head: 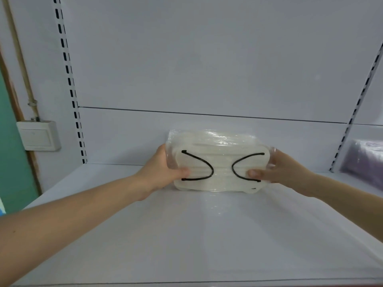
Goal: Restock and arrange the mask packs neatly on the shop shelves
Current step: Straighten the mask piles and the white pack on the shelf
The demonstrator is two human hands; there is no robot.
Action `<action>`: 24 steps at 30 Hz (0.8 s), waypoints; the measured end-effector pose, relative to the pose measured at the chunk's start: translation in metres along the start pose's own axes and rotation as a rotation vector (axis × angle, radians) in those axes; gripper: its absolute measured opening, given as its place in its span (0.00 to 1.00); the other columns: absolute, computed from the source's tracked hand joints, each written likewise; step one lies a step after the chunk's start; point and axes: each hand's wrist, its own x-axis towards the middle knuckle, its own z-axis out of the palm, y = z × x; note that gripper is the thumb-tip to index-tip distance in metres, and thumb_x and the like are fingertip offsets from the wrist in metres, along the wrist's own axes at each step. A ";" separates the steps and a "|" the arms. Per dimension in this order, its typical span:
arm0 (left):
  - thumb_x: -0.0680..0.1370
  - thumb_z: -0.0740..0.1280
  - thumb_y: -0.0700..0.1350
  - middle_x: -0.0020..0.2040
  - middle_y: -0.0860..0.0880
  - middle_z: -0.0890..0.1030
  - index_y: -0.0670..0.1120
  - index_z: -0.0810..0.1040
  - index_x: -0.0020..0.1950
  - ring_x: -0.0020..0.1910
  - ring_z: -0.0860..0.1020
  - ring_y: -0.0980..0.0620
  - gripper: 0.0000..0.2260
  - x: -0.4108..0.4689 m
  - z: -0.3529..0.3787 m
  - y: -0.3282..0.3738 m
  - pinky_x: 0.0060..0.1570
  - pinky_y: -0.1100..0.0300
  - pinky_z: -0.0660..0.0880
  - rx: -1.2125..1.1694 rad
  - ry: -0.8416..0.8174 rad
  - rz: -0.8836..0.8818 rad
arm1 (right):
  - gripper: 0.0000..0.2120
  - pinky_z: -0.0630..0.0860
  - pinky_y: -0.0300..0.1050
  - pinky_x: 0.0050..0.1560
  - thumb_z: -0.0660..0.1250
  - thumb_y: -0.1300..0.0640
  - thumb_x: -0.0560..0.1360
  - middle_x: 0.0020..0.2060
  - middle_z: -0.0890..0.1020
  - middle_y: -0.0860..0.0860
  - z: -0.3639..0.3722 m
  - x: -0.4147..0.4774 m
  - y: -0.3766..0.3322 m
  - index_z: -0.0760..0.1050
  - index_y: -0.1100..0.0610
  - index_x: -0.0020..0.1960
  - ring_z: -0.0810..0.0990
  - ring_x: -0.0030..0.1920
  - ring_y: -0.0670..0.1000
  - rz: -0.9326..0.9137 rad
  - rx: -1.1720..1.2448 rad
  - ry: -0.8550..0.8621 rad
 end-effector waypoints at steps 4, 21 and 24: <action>0.70 0.72 0.37 0.54 0.51 0.77 0.49 0.65 0.60 0.53 0.77 0.53 0.24 0.002 0.002 0.004 0.55 0.54 0.76 -0.037 0.044 -0.030 | 0.22 0.80 0.41 0.40 0.75 0.53 0.62 0.49 0.83 0.48 0.000 0.002 -0.005 0.75 0.45 0.55 0.82 0.45 0.46 0.051 -0.032 -0.018; 0.71 0.71 0.39 0.51 0.52 0.75 0.48 0.63 0.65 0.50 0.75 0.54 0.26 -0.006 0.007 0.010 0.45 0.62 0.72 -0.059 0.102 -0.064 | 0.37 0.76 0.58 0.59 0.77 0.42 0.59 0.57 0.80 0.53 0.012 0.000 0.001 0.70 0.52 0.64 0.80 0.56 0.54 0.073 0.166 0.364; 0.70 0.74 0.43 0.56 0.55 0.73 0.52 0.60 0.65 0.56 0.73 0.54 0.31 -0.010 0.010 0.012 0.48 0.62 0.70 -0.077 0.058 -0.054 | 0.46 0.73 0.58 0.62 0.75 0.31 0.55 0.58 0.79 0.50 0.017 0.002 0.009 0.67 0.51 0.67 0.79 0.58 0.53 0.084 0.082 0.344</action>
